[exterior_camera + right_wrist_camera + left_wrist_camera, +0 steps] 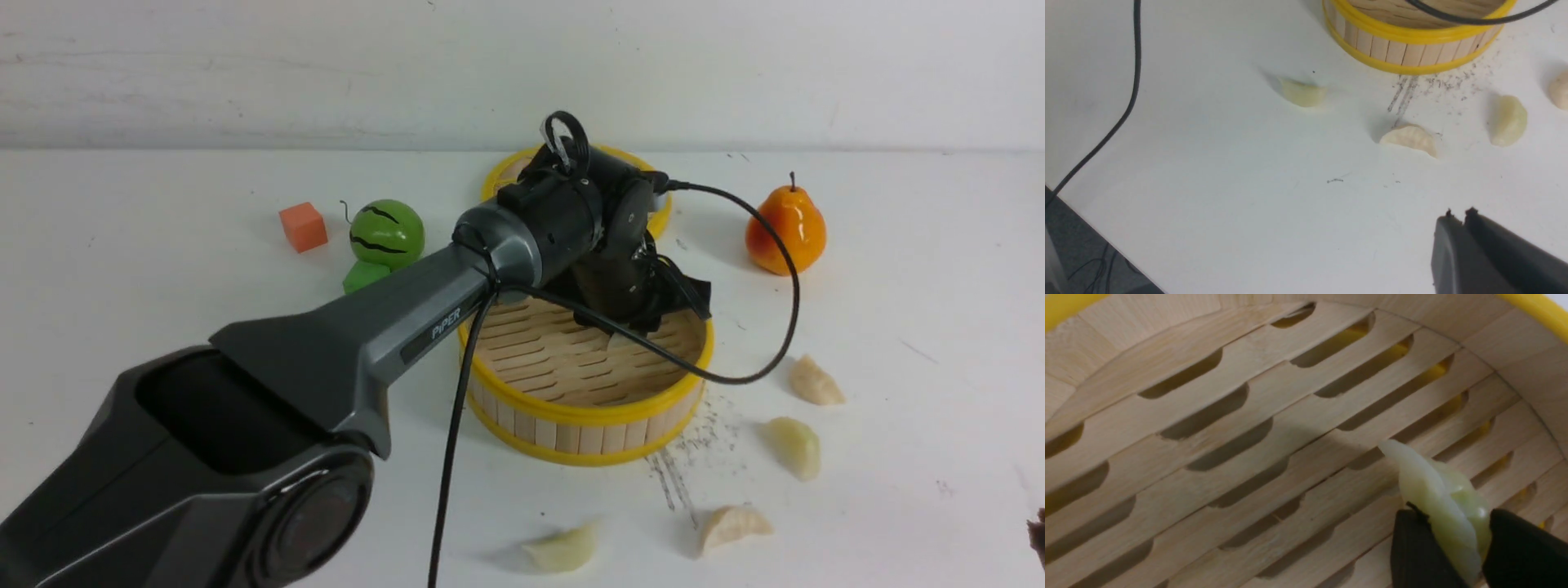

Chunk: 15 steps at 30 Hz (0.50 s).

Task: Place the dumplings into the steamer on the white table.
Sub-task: 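Place the dumpling into the bamboo steamer basket with the left gripper, then reach for and grasp a dumpling on the table with the left gripper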

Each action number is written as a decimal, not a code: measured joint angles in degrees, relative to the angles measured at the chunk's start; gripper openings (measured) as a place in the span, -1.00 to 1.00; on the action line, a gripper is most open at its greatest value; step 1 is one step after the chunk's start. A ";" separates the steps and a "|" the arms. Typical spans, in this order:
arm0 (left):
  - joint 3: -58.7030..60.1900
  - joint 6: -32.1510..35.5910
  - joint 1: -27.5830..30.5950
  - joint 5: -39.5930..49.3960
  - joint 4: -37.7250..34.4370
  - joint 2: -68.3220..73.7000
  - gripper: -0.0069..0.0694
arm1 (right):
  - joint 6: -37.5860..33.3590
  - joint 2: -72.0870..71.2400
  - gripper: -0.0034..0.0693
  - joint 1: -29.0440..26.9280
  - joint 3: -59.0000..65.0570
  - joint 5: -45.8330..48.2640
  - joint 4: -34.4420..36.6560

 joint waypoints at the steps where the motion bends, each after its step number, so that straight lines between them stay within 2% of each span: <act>1: 0.00 -0.10 0.00 0.00 0.32 0.05 -0.05 | 0.56 0.00 -0.80 0.00 0.00 0.15 -0.40; 4: -0.79 -0.14 0.00 1.60 0.65 -0.29 0.29 | 1.03 0.00 -0.79 0.00 0.00 0.29 -1.34; 8: -4.08 1.41 0.00 8.48 0.61 -2.18 0.54 | 1.03 0.00 -0.79 0.00 0.00 0.42 -2.41; 12: -7.99 7.30 0.00 18.20 -0.46 -8.63 0.62 | 1.07 0.00 -0.79 0.00 0.00 0.24 -2.55; 15: -7.85 9.99 0.00 19.43 -1.83 -12.80 0.62 | 1.07 0.00 -0.79 0.00 0.00 0.02 -2.67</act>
